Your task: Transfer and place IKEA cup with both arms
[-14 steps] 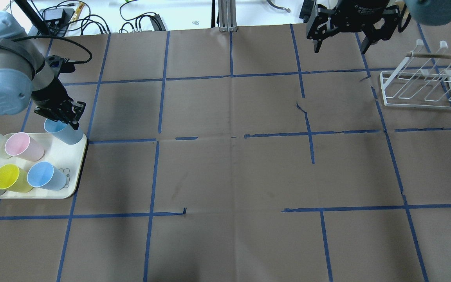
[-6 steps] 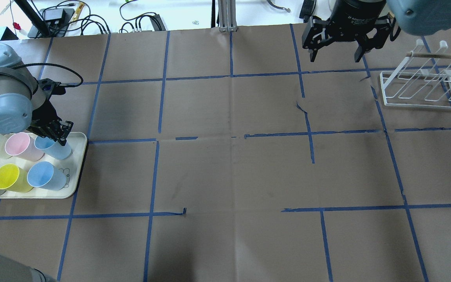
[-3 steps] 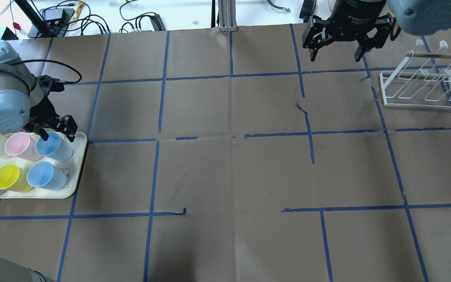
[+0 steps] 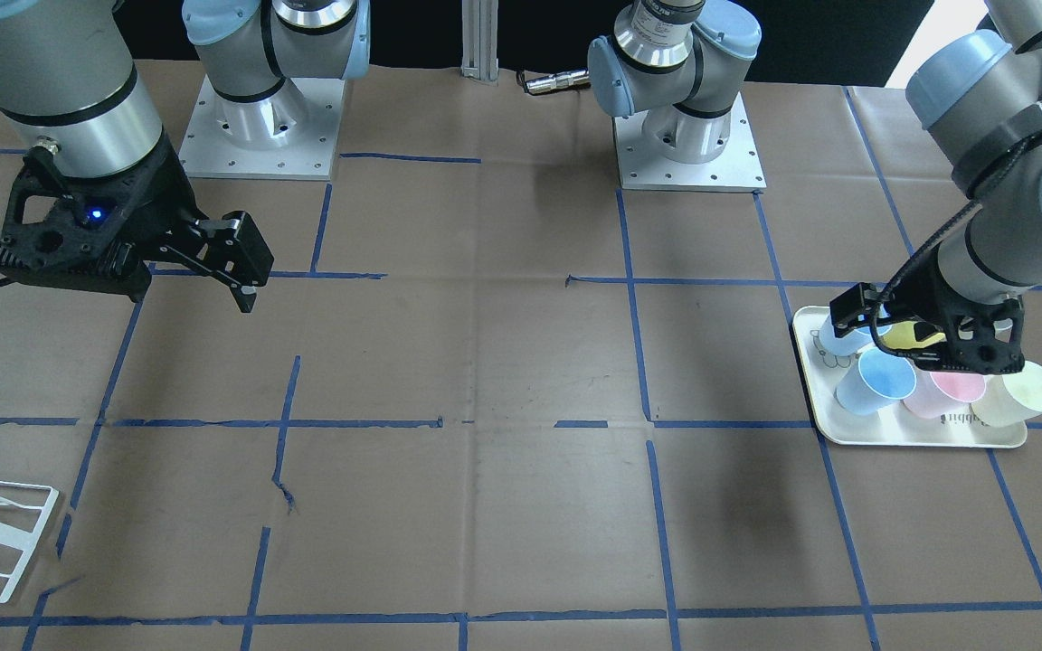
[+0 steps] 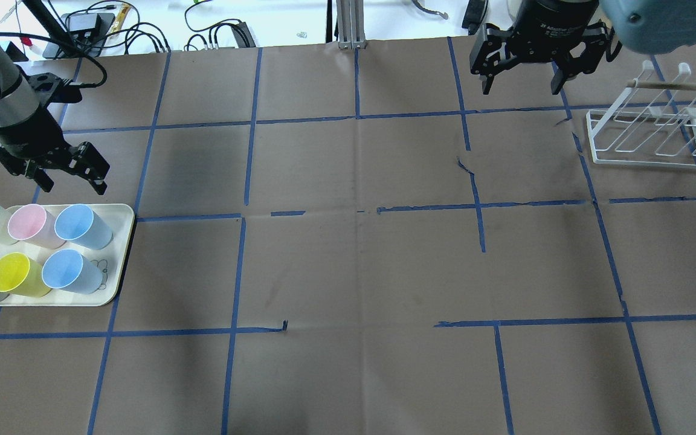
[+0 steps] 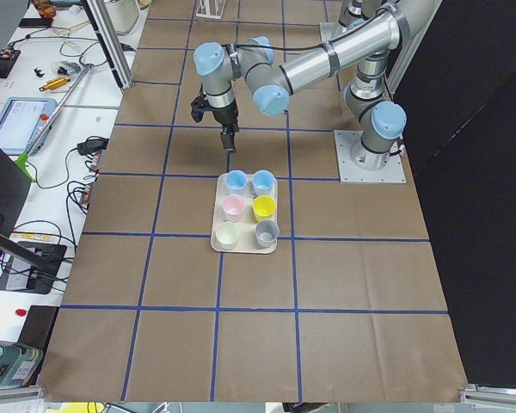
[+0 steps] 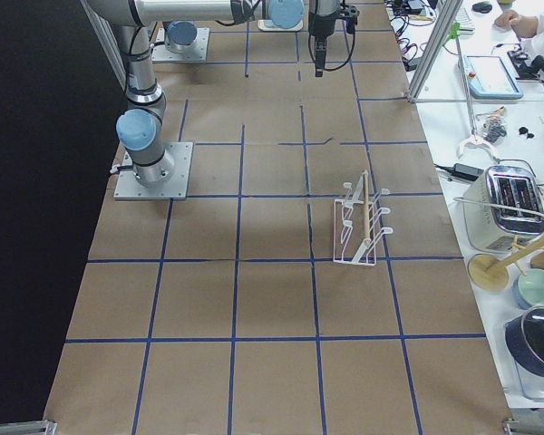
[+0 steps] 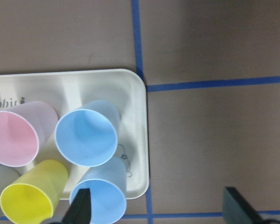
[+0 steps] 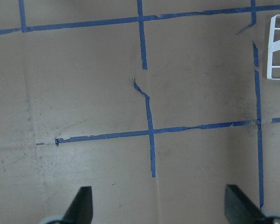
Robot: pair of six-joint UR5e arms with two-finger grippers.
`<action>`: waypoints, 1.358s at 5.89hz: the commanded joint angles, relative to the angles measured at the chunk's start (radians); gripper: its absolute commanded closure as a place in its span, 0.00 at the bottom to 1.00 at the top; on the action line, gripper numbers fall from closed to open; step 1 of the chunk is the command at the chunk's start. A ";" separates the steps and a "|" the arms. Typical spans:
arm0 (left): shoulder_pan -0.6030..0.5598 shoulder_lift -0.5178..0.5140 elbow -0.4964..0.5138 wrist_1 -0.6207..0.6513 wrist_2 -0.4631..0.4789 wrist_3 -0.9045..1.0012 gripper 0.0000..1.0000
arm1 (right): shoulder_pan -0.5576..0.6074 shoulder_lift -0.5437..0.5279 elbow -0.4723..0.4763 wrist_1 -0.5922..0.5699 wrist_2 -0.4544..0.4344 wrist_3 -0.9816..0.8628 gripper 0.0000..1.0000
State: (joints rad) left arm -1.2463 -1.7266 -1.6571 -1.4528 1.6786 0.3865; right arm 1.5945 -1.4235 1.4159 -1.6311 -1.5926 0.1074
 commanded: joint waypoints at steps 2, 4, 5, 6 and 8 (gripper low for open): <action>-0.245 0.111 0.071 -0.098 -0.069 -0.295 0.02 | -0.001 -0.002 -0.002 0.003 0.000 -0.002 0.00; -0.338 0.156 0.072 -0.084 -0.077 -0.354 0.02 | -0.001 -0.005 -0.003 0.019 0.003 -0.015 0.00; -0.344 0.157 0.074 -0.084 -0.141 -0.383 0.02 | -0.001 -0.005 -0.002 0.022 0.003 -0.018 0.00; -0.344 0.159 0.072 -0.096 -0.134 -0.373 0.02 | -0.001 -0.006 -0.002 0.022 0.003 -0.018 0.00; -0.344 0.171 0.074 -0.104 -0.129 -0.371 0.02 | -0.001 -0.006 -0.002 0.022 0.005 -0.018 0.00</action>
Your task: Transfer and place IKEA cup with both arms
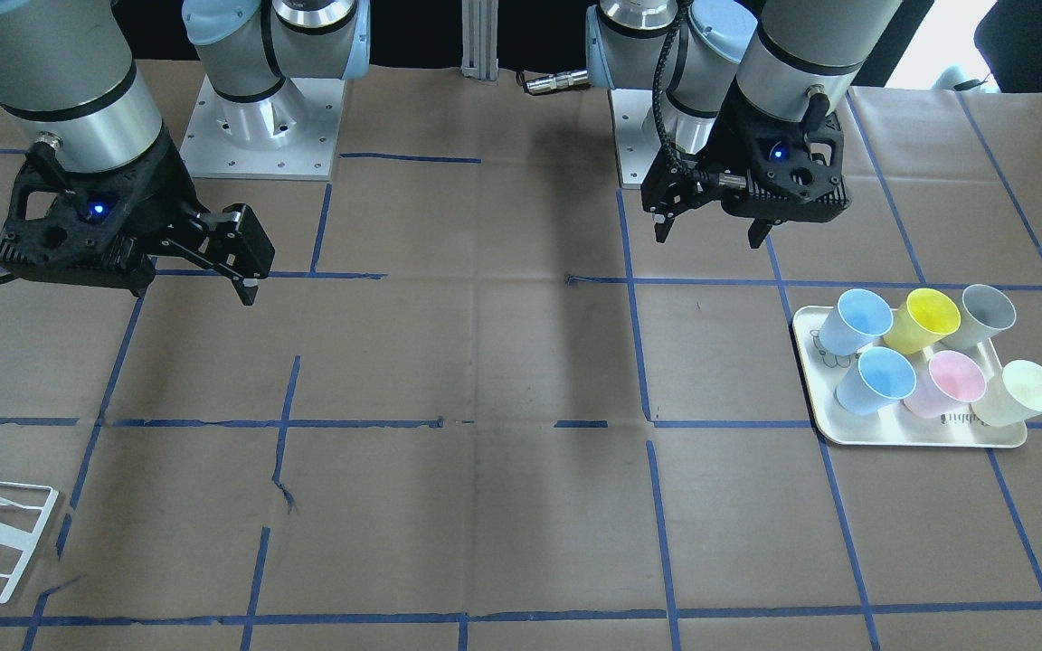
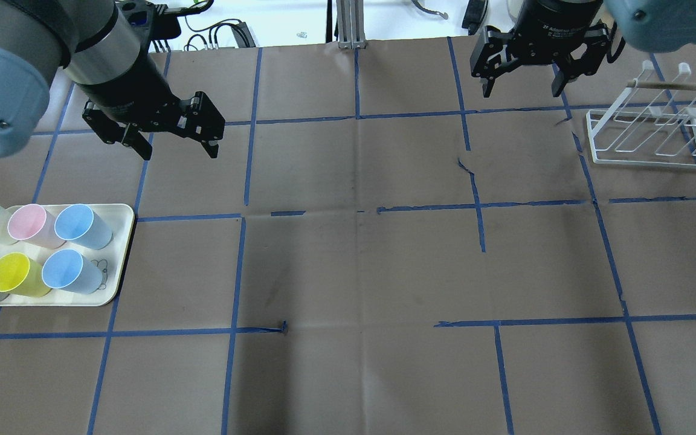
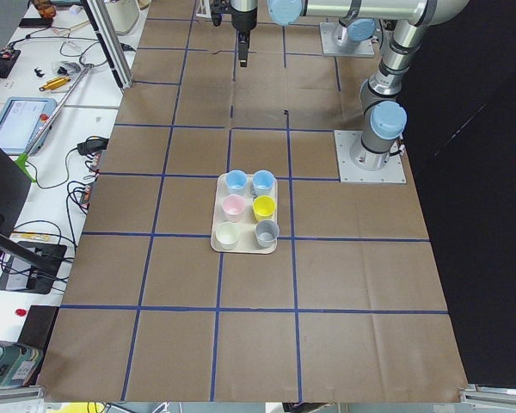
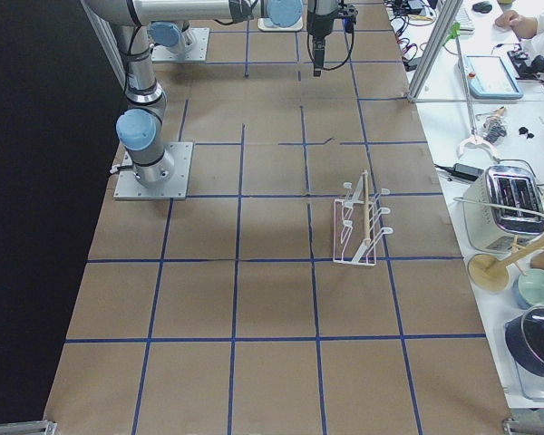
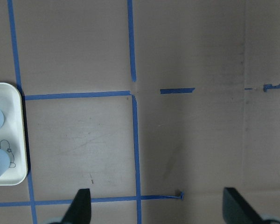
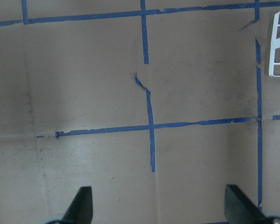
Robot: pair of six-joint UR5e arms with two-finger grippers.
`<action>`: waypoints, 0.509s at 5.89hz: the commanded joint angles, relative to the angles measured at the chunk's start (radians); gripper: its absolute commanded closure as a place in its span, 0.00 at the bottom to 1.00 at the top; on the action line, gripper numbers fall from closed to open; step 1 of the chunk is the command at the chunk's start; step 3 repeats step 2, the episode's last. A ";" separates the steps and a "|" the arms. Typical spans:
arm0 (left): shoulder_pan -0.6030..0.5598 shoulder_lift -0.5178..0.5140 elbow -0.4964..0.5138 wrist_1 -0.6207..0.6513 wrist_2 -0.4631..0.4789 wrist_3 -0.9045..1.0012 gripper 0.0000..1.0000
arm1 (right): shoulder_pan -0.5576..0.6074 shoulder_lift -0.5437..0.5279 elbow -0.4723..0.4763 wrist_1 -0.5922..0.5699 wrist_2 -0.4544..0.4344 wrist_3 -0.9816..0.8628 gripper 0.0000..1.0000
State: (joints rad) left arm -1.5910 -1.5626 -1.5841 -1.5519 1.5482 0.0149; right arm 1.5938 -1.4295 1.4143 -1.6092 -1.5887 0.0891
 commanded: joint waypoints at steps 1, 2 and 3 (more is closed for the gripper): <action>0.000 -0.002 0.003 -0.002 0.009 0.002 0.02 | 0.001 0.000 0.000 0.000 0.001 0.000 0.00; -0.001 -0.002 0.001 -0.004 0.013 0.002 0.02 | 0.000 0.000 0.000 -0.001 0.003 0.000 0.00; -0.001 -0.002 0.001 -0.004 0.013 0.002 0.02 | 0.000 0.000 0.000 -0.001 0.003 0.000 0.00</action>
